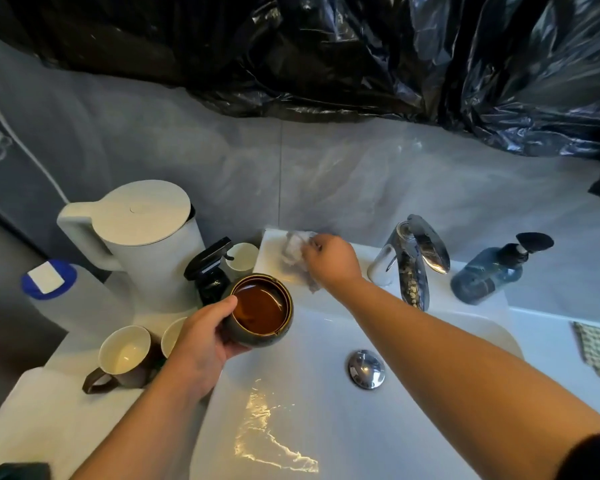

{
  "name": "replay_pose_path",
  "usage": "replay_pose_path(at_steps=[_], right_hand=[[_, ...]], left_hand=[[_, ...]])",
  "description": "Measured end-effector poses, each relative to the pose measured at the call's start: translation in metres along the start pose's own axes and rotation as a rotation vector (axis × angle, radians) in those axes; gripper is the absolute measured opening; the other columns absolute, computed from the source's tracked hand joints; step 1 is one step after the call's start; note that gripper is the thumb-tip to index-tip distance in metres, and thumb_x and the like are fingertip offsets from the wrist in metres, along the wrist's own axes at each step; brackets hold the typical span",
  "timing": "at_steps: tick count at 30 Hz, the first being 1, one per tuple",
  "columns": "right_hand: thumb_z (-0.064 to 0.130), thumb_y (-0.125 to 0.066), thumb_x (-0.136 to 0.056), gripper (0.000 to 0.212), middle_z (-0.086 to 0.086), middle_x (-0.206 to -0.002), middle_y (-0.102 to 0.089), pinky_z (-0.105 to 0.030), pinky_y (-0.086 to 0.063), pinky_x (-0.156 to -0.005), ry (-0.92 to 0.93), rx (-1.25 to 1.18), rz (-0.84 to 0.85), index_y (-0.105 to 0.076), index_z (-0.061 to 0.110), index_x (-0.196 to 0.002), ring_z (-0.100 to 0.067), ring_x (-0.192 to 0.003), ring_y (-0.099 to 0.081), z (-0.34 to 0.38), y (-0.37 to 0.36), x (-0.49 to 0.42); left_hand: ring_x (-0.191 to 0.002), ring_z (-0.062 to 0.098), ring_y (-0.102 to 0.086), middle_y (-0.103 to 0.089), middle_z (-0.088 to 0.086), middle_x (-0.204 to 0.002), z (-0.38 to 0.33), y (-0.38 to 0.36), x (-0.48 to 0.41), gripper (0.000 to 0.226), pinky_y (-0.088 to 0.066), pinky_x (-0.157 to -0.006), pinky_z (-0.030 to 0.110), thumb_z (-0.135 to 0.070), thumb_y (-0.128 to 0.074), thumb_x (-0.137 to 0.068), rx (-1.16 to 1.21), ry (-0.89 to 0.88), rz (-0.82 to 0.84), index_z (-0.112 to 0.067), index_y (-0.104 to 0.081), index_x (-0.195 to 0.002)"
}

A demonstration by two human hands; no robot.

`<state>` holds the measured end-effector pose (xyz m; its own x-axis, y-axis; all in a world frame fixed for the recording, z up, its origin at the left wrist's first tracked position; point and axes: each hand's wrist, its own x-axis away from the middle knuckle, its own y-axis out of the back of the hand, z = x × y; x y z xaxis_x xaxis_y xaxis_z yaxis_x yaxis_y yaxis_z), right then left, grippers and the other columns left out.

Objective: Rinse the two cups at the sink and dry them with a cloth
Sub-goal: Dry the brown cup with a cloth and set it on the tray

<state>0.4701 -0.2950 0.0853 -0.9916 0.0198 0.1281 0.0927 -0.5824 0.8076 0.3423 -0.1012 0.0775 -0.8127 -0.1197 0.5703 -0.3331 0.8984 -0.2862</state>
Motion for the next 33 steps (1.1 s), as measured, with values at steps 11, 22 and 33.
replay_pose_path(at_steps=[11, 22, 33], right_hand=[[0.02, -0.045, -0.104, 0.019, -0.013, -0.104, -0.069, -0.043, -0.056, -0.091, -0.121, -1.122, 0.16, -0.057, 0.009, -0.093, -0.024, -0.099, -0.066, -0.004, 0.107, 0.133], [0.031, -0.071, -0.089, 0.048, 0.008, -0.131, -0.05, -0.026, -0.054, -0.088, 0.095, -0.419, 0.026, -0.049, 0.026, -0.132, -0.011, -0.115, -0.055, -0.03, 0.127, 0.247], [0.02, -0.051, -0.092, 0.019, -0.002, -0.105, -0.069, -0.037, -0.056, -0.075, 0.375, 0.232, 0.067, -0.06, 0.023, -0.109, -0.025, -0.092, -0.063, -0.037, 0.159, 0.266]], left_hand=[[-0.106, 0.032, -0.068, -0.071, 0.019, -0.113, -0.016, -0.026, 0.074, 0.028, -0.059, -0.071, 0.04, -0.026, -0.055, -0.098, -0.116, -0.191, 0.006, -0.008, -0.067, -0.116], [-0.094, 0.035, -0.071, -0.073, 0.02, -0.1, 0.024, -0.097, 0.178, 0.027, -0.059, -0.074, 0.047, -0.017, -0.069, -0.083, -0.312, -0.244, 0.176, -0.006, -0.063, -0.107], [-0.068, 0.02, -0.059, -0.063, 0.006, -0.074, 0.025, -0.146, 0.22, 0.016, -0.041, -0.054, 0.025, -0.005, -0.054, -0.087, -0.949, -0.454, 0.143, -0.016, -0.062, -0.078]])
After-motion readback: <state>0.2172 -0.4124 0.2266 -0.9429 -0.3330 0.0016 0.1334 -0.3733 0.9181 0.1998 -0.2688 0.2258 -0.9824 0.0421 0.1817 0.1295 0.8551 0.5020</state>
